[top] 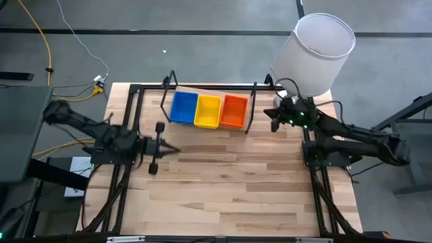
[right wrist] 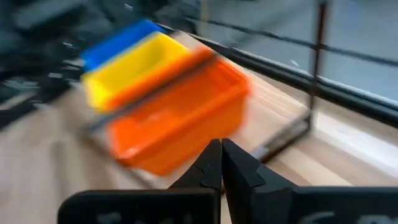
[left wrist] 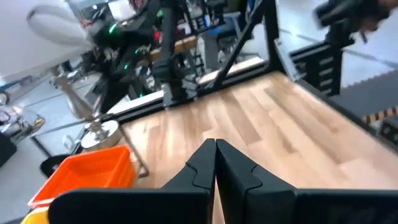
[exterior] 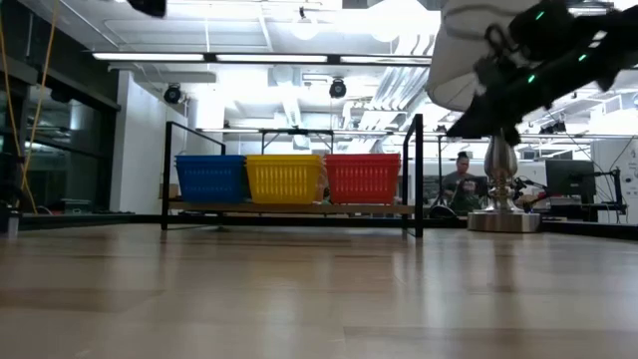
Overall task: Stack baskets on shelf by color
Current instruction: Return to Home Position
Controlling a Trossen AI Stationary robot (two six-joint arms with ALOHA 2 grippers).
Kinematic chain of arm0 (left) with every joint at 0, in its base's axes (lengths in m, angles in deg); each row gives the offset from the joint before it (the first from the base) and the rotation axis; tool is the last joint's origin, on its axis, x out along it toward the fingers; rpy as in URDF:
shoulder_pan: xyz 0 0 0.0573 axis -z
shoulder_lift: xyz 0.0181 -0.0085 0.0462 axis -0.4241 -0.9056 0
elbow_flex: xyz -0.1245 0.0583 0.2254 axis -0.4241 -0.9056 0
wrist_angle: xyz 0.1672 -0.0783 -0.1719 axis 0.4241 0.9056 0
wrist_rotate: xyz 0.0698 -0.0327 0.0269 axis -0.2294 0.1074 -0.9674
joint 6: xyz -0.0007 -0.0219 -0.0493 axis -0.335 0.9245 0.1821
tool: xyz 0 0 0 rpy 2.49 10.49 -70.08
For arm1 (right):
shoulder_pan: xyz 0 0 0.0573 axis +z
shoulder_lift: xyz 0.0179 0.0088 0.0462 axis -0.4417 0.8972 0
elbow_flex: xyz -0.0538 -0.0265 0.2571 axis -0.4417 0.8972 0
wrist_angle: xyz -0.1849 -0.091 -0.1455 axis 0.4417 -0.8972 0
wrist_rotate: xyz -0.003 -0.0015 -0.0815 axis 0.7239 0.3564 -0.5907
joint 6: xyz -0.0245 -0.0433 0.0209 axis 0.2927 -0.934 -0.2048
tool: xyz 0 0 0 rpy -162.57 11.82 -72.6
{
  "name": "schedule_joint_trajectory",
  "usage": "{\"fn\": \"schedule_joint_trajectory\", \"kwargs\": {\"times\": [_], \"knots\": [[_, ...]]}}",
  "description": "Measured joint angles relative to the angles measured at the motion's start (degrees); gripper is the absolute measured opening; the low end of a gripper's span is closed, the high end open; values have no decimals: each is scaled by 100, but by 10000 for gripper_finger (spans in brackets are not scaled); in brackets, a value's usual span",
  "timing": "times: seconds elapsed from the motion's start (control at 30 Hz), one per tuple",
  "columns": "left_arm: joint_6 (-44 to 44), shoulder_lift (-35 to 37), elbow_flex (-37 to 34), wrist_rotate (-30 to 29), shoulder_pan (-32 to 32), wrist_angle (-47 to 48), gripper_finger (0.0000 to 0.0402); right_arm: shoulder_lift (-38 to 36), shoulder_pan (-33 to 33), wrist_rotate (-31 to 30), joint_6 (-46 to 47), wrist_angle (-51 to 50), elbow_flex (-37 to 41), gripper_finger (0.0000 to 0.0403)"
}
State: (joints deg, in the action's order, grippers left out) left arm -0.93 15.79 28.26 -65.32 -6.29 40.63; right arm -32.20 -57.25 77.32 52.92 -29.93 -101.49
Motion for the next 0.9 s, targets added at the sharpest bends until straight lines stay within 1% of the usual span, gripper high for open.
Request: {"fn": "schedule_joint_trajectory", "kwargs": {"times": [0.1, 0.2, 0.27, 0.3, 0.43, 0.63, 0.73, 0.9], "knots": [[-13, 388, 0, 890, -975, 317, 0, -619, 469, 6, 1, -166, 0, 0], [185, 811, -135, 1750, -1826, 379, 0, -1024, 915, -66, 0, -176, 0, 0], [369, 1091, -342, 2186, -2179, 319, 0, -1199, 1168, -195, -8, -188, 0, 0], [403, 1243, -482, 2288, -2301, 322, 0, -1257, 1275, -229, -51, -198, 0, 0], [652, 1849, -1209, 2224, -2437, 172, 0, -1327, 1607, -245, -129, -221, 0, 0], [964, 2605, -2245, 1988, -2429, -662, 0, -1327, 1838, -377, -117, -224, 0, 0], [1014, 2823, -2521, 1934, -2428, -851, 0, -1324, 1885, -466, -105, -232, 0, 0], [1056, 3049, -2755, 1940, -2429, -886, 0, -1327, 1888, -452, -105, -247, 0, 0]]}}
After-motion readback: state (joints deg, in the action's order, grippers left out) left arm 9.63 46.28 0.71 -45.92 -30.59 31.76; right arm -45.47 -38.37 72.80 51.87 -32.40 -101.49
